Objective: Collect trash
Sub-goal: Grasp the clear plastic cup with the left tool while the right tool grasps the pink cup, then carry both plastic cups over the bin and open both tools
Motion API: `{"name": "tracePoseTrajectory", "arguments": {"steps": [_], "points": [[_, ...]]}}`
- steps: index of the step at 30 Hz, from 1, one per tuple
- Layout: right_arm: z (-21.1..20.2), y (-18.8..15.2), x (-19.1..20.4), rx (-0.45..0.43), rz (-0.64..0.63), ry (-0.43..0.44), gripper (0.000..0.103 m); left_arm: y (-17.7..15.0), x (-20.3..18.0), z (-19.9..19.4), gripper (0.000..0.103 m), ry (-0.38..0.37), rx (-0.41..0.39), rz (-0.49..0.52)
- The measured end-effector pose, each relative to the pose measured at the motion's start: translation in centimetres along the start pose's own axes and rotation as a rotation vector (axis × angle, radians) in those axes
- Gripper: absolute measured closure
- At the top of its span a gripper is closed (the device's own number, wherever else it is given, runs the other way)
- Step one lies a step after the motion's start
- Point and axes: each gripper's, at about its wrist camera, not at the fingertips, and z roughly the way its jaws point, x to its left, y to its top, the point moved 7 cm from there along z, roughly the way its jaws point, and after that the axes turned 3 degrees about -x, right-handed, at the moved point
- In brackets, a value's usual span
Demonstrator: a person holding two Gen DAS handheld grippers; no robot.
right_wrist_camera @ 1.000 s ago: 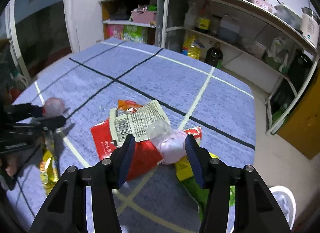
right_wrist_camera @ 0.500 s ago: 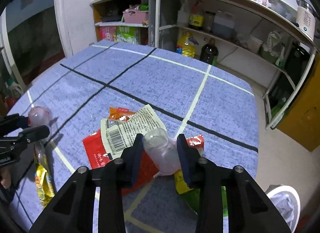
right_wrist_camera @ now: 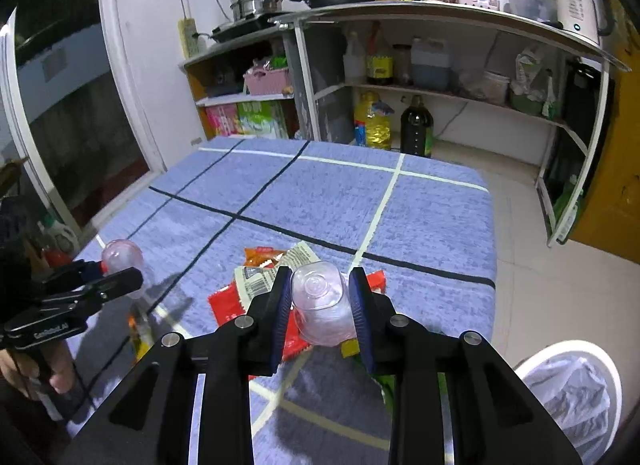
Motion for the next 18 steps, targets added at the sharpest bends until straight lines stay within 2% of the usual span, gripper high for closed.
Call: {"name": "tracePoseTrajectory", "arguments": {"steps": [8,13,18], "points": [[-4.6,-1.5,-2.0,-0.037,0.034,-0.056,0.073,0.3,-6.2,1.4,0.056,-0.095,0.009,0.058],[-9.0,-4.0,-6.3,-0.061,0.112,-0.145,0.073,0.3,-11.7,2.8,0.056,-0.185,0.038,0.102],[-12.5,-6.9,-11.2,-0.06,0.203,-0.218,0.073,-0.7,-18.3,3.6,0.056,-0.266,0.067,0.192]]}}
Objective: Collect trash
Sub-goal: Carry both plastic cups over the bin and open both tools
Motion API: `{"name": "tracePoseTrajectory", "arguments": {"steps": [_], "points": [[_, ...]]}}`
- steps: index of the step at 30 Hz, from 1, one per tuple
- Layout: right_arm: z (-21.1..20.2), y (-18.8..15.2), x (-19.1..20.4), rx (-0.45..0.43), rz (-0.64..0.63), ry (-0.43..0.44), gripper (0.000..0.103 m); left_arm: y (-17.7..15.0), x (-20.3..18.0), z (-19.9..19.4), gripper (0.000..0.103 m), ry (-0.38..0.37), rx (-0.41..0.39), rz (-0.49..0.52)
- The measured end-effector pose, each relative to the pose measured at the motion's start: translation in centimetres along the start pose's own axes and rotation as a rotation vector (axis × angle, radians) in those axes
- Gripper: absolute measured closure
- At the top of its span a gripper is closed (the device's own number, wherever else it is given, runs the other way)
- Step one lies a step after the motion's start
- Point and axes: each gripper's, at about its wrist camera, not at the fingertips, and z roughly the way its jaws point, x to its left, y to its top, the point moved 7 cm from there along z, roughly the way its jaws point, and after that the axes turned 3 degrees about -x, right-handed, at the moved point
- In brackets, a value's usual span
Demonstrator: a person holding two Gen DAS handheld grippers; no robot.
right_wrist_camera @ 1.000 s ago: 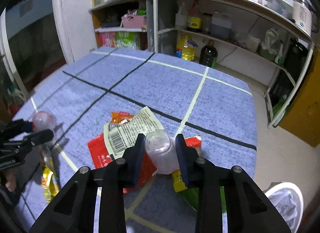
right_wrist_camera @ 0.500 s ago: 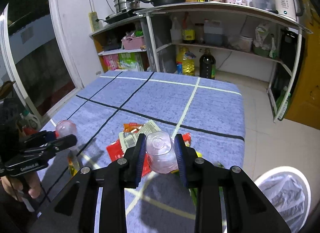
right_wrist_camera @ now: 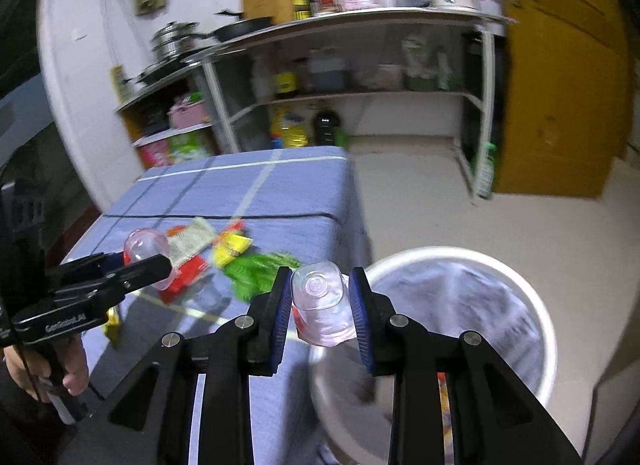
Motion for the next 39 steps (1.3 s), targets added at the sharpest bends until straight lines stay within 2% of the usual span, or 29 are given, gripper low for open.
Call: {"name": "tracePoseTrajectory", "arguments": {"steps": [6,15,19,24,28,29,32,39], "points": [[-1.3,-2.3,-5.2,0.032,0.066,-0.069,0.073,-0.5,-5.4,3.3,0.056,-0.065,0.061,0.065],[-0.6,-4.8,-9.2,0.1,0.109,-0.136,0.073,-2.1,-10.3,8.1,0.056,-0.135,0.163,0.109],[-0.1,-6.1,-11.0,0.133,0.134,-0.172,0.073,-2.9,-11.0,9.3,0.055,-0.137,0.193,0.119],[-0.2,-7.2,-12.2,0.148,0.155,-0.19,0.072,-3.2,-11.1,10.1,0.042,-0.126,0.202,0.107],[-0.7,-7.2,-12.4,0.136,0.165,-0.193,0.072,-3.4,-10.9,10.2,0.042,-0.12,0.201,0.093],[-0.8,-7.1,-12.4,0.129,0.166,-0.192,0.07,-3.4,-10.9,10.2,0.041,-0.12,0.2,0.091],[-1.0,-6.8,-12.5,0.115,0.169,-0.197,0.051,-3.0,-10.7,9.8,0.041,-0.121,0.19,0.084],[-1.1,-6.4,-12.4,0.105,0.169,-0.196,0.05,-2.2,-10.2,8.7,0.038,-0.12,0.163,0.066]]}}
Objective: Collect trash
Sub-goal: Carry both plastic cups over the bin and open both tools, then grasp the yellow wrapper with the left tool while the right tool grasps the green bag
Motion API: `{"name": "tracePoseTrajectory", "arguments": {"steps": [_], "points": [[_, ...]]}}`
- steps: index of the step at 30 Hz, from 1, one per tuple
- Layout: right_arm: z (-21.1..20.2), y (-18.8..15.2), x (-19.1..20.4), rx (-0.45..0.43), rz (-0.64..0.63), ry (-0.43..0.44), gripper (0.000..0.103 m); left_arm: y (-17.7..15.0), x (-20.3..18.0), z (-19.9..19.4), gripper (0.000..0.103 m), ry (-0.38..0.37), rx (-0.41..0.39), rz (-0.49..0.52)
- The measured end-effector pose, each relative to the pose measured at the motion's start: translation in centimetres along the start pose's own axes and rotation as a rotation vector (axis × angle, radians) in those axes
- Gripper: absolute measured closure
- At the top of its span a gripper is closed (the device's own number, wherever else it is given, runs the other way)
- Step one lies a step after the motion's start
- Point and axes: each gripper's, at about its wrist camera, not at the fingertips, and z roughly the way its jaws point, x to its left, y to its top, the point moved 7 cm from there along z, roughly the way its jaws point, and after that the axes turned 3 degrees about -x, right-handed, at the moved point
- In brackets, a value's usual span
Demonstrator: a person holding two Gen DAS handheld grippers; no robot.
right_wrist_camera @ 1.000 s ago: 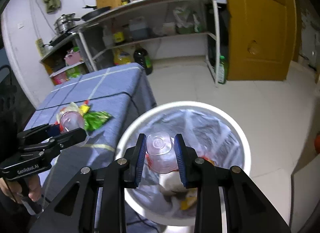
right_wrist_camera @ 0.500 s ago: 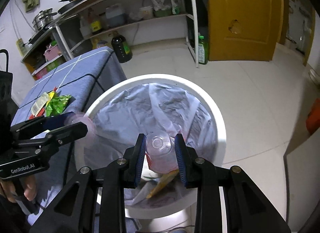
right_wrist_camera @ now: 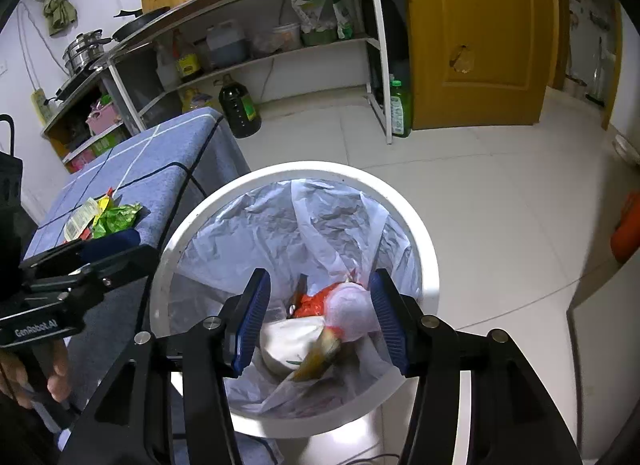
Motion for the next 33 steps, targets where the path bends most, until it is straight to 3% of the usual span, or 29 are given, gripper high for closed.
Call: {"name": "tracePoseTrajectory", "arguments": {"steps": [12,22,33], "points": [[-2.6,2.2,4.1,-0.091,-0.041,0.101,0.05,0.1,2.8,-6.1,0.038,0.063,-0.109,-0.033],[-2.5,3.2,11.4,-0.101,-0.147,0.24,0.05,-1.7,9.6,-12.8,0.038,0.244,-0.203,-0.12],[1.0,3.2,19.7,-0.047,-0.281,0.326,0.05,-6.1,18.0,-18.2,0.032,0.465,-0.238,-0.274]]}}
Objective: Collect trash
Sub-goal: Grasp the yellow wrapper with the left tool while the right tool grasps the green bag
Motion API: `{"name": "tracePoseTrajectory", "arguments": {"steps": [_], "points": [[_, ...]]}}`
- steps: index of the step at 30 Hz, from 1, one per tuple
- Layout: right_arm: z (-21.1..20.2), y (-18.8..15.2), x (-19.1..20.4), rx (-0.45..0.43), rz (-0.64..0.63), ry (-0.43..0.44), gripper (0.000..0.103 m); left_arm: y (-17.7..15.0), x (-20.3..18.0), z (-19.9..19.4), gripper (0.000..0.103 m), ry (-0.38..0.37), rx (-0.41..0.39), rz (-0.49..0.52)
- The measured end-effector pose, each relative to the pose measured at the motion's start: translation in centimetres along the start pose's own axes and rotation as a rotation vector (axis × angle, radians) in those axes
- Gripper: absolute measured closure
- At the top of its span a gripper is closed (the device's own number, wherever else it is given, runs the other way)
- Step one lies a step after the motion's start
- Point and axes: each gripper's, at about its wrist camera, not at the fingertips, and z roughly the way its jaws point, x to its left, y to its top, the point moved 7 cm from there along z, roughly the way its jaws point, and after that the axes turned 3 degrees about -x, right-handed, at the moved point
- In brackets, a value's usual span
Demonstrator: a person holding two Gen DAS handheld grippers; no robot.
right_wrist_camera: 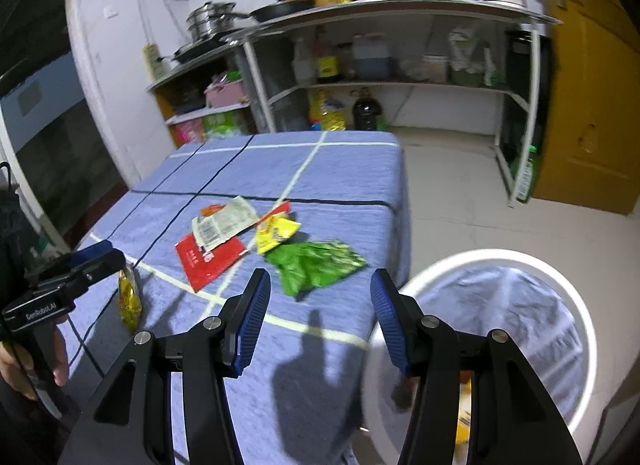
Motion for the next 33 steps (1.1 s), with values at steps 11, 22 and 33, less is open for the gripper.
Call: {"name": "tracePoseTrajectory", "arguments": {"steps": [11,22,33], "points": [[4.7,-0.1,2.5,0.043,-0.185,-0.042,0.05,-2.1,5.3,1.0,0.03,0.133,0.066,-0.071],[8.0,-0.6,3.1,0.12,-0.311,-0.069,0.05,-4.0,5.5,3.6,0.026,0.109,0.183,-0.098],[9.3,-0.3,2.1,0.167,-0.242,-0.097,0.053,-3.5,2.6,4.9,0.047,0.061,0.203,0.02]]}}
